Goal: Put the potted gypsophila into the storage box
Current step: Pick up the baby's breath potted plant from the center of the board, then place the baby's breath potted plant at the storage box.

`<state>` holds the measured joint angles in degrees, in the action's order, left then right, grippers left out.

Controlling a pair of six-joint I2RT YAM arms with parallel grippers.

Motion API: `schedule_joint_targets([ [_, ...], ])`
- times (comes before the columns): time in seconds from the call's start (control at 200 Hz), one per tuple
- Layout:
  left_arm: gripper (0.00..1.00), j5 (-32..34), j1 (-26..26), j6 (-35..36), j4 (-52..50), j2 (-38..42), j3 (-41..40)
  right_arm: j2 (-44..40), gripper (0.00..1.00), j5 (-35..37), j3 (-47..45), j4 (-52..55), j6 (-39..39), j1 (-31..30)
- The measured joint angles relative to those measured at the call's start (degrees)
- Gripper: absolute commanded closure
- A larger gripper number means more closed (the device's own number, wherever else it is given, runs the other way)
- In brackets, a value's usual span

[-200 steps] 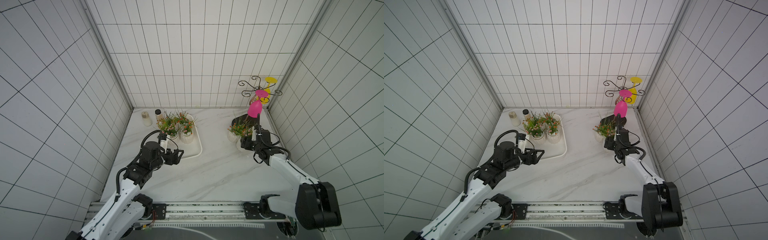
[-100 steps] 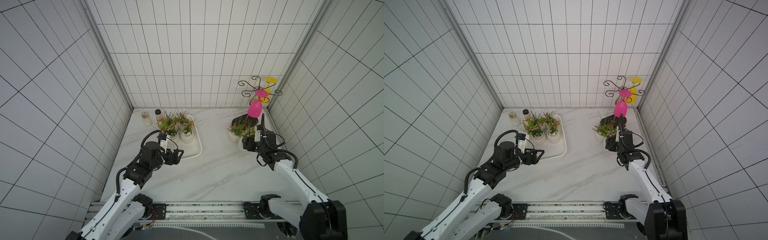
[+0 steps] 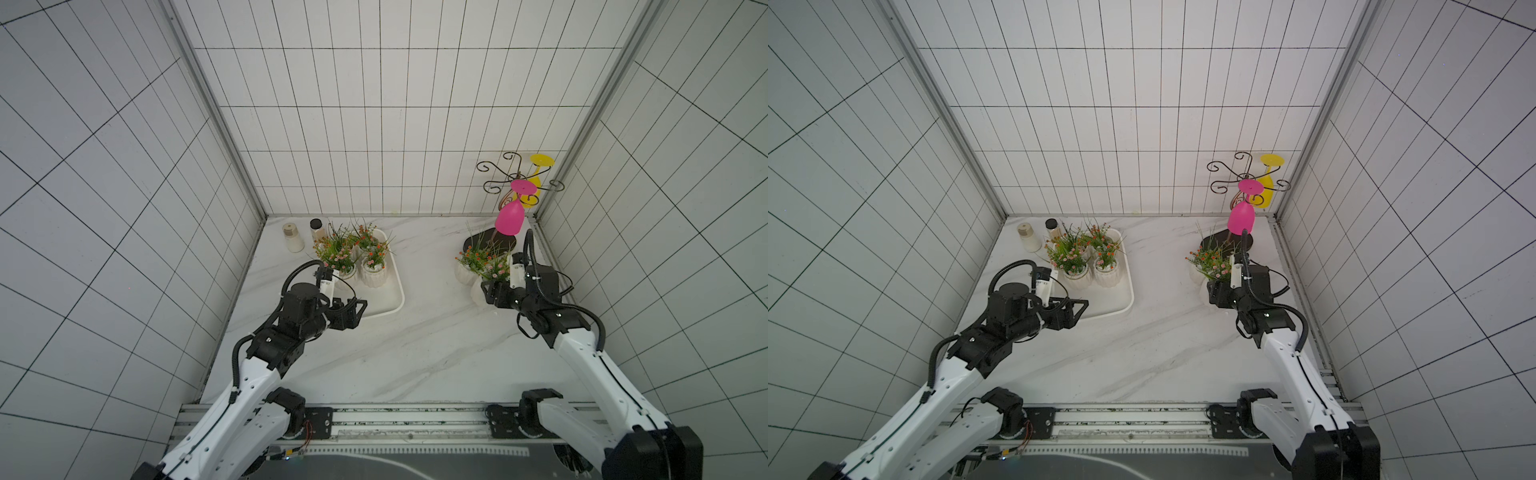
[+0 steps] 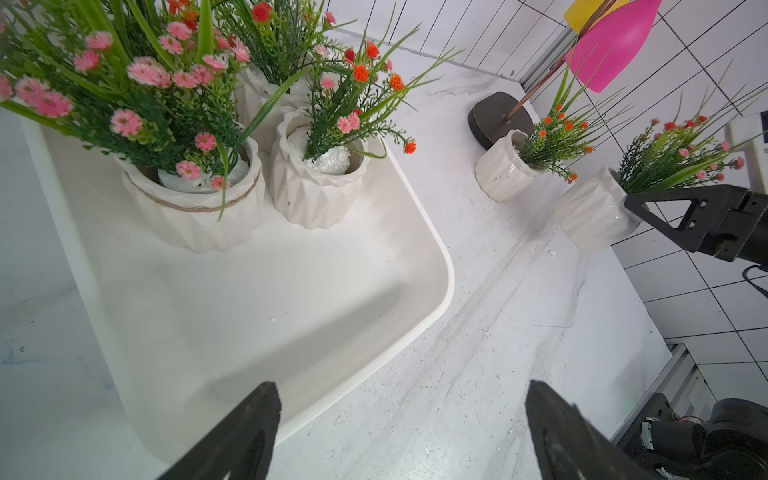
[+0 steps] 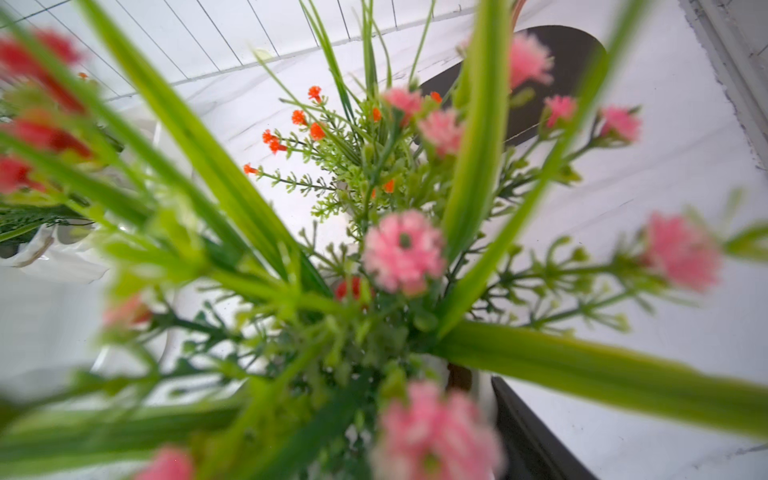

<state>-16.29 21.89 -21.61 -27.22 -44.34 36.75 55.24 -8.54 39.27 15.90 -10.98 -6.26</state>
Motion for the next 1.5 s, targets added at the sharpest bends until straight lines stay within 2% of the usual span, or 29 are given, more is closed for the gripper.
schedule_joint_targets([
  [0.495,0.08,0.2,-0.3,0.0,-0.6,-0.1,0.6,-5.4,0.28,-12.1,0.1,0.0,3.8,0.0],
  [0.98,0.08,2.3,-2.4,-1.4,-4.3,-0.1,2.4,-5.3,0.31,-22.4,0.1,-4.8,4.0,-0.6],
  [1.234,0.08,2.6,-6.2,-2.6,-6.4,-0.5,2.6,-4.4,0.30,-25.9,0.1,-10.4,4.0,-6.0],
  [1.499,0.09,2.6,-8.2,-3.7,-7.4,-0.5,2.6,0.3,0.31,-26.3,0.1,-13.9,4.0,-11.7],
])
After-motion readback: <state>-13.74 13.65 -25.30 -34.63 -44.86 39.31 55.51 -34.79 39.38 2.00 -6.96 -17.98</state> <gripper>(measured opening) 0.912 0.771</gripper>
